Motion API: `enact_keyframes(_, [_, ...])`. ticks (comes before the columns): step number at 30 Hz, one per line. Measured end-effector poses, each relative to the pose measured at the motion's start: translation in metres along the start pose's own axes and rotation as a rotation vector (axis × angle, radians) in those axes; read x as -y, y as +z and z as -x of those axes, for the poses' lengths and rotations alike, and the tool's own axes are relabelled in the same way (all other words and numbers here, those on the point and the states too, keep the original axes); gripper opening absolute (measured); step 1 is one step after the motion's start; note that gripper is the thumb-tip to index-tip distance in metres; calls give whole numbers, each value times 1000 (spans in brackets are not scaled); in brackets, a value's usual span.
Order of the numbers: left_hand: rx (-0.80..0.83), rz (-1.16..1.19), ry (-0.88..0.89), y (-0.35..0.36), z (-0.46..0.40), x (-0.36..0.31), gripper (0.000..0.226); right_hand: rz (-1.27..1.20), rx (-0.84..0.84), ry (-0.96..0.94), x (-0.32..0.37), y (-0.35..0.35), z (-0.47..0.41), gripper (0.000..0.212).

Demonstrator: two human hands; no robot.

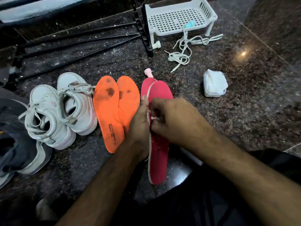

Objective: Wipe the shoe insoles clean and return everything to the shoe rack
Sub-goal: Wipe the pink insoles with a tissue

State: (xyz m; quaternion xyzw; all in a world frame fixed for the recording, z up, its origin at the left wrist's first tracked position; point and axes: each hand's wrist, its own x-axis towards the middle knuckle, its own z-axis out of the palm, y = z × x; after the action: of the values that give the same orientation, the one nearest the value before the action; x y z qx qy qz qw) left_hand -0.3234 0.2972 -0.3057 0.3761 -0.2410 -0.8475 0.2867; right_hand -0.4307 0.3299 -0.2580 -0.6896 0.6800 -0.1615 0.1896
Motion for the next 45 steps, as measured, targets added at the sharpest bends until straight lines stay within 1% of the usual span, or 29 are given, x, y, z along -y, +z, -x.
enact_keyframes(1, [-19,4,7,0,1,-1,61,0,11,-12,1,1,1,27])
enact_keyframes(3, [0,-8,-6,0,0,-3,64,25,-1,42,-10,-9,-5,29])
enact_keyframes(5, [48,-43,-12,0,-1,-3,68,44,-47,132,-24,-22,-15,26])
enact_keyframes(7, [57,-56,-17,1,-1,0,68,77,-99,157,-27,-27,-17,23])
enact_keyframes(9, [4,-49,-20,1,0,0,67,93,-63,112,-12,-20,-8,23])
enact_keyframes(12, [-84,-67,24,-5,0,0,75,1,59,0,10,0,8,17])
enact_keyframes(14, [-75,-54,20,-3,4,-5,76,4,64,9,3,-3,3,24])
enact_keyframes(16, [-16,-52,-8,-1,2,-6,72,50,19,95,-13,-14,-8,25])
enact_keyframes(18, [46,-94,-21,1,1,-3,72,60,-88,163,-25,-25,-14,21])
enact_keyframes(20, [48,-117,-30,3,1,0,71,90,-148,142,-22,-25,-12,20])
enact_keyframes(22, [-6,-86,-22,3,2,1,70,110,-83,73,-7,-14,-5,20])
enact_keyframes(25, [-82,-61,20,-1,2,-1,83,29,49,-22,8,-3,5,15])
enact_keyframes(26, [-81,-58,14,-1,2,-3,80,10,56,-18,5,-6,3,15])
enact_keyframes(28, [-3,-49,-21,1,3,-6,69,21,-5,42,-9,-15,-5,20])
enact_keyframes(30, [84,-100,-50,3,3,-5,72,12,-123,117,-24,-25,-13,21])
enact_keyframes(32, [99,-131,-57,1,1,-2,76,15,-191,125,-27,-27,-17,20])
enact_keyframes(33, [95,-135,-59,3,3,-2,75,29,-185,109,-23,-25,-15,21])
enact_keyframes(35, [50,-97,-57,5,5,-2,67,51,-111,42,-9,-14,-8,21])
enact_keyframes(37, [-6,-14,-25,4,5,-4,60,10,-16,-19,4,-3,0,19])
enact_keyframes(39, [-15,-7,-9,2,4,-6,61,-63,36,-4,3,-4,0,21])
enact_keyframes(41, [61,-46,-37,4,4,-8,67,-68,11,59,-8,-12,-5,25])
enact_keyframes(43, [121,-112,-50,3,4,-7,72,-61,-65,113,-18,-23,-10,27])
enact_keyframes(45, [166,-128,-53,1,2,-5,73,-79,-117,111,-22,-30,-13,32])
